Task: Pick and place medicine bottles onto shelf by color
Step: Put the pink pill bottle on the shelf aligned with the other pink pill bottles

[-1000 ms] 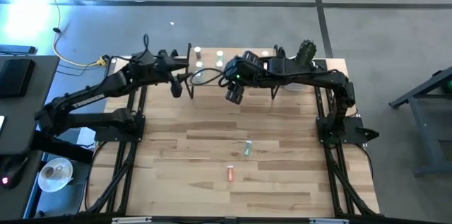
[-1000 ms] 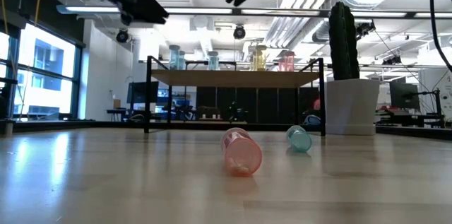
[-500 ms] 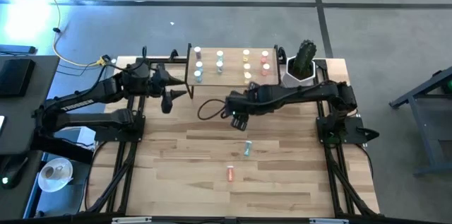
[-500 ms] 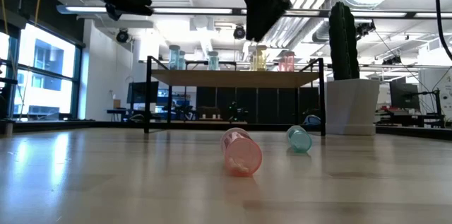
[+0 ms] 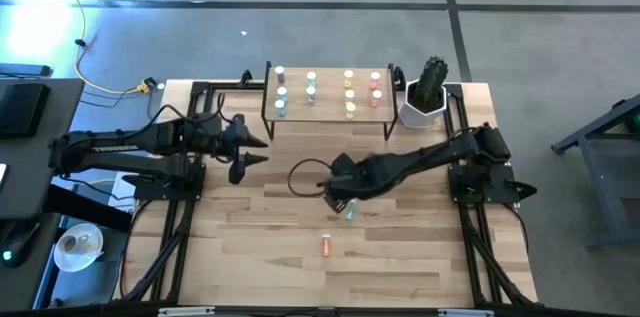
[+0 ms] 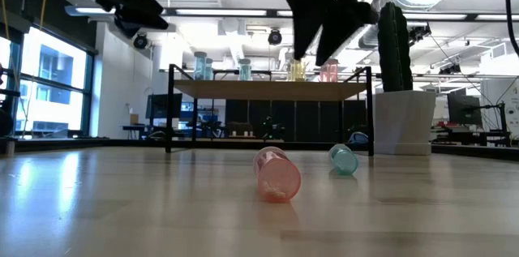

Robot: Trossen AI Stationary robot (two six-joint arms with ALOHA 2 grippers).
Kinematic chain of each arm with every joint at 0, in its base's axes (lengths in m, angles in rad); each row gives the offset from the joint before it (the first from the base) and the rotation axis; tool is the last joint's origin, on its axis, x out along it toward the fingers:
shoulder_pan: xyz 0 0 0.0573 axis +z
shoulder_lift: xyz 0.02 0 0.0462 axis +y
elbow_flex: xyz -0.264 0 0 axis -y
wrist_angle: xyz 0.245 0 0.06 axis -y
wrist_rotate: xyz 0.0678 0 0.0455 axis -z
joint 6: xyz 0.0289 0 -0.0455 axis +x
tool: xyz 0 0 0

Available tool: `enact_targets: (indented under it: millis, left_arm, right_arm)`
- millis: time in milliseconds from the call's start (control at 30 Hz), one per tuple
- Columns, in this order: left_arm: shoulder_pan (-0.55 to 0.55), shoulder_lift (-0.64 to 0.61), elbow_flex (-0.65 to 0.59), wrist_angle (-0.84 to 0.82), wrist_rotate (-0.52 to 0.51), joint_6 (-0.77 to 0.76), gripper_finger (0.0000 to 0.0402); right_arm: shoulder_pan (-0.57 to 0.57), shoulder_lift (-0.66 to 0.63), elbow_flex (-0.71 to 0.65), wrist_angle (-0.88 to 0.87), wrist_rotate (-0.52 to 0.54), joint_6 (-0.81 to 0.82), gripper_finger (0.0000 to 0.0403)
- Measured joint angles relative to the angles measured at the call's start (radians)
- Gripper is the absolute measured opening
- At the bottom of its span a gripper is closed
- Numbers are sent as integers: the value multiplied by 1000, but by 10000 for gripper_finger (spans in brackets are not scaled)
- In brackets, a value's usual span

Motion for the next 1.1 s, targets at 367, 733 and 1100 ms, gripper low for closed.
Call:
enact_targets:
  millis: [367,733,1100]
  left_arm:
    - [-97,0,-2,-15,-84,-10,184]
    - [-133,1,-2,-17,-117,-17,184]
    - [-145,0,-2,-33,-134,-65,184]
  right_arm:
    - [116,0,-59,355,-68,124,209]
    - [209,64,-65,376,-120,352,209]
    - [235,185,-65,509,-221,447,209]
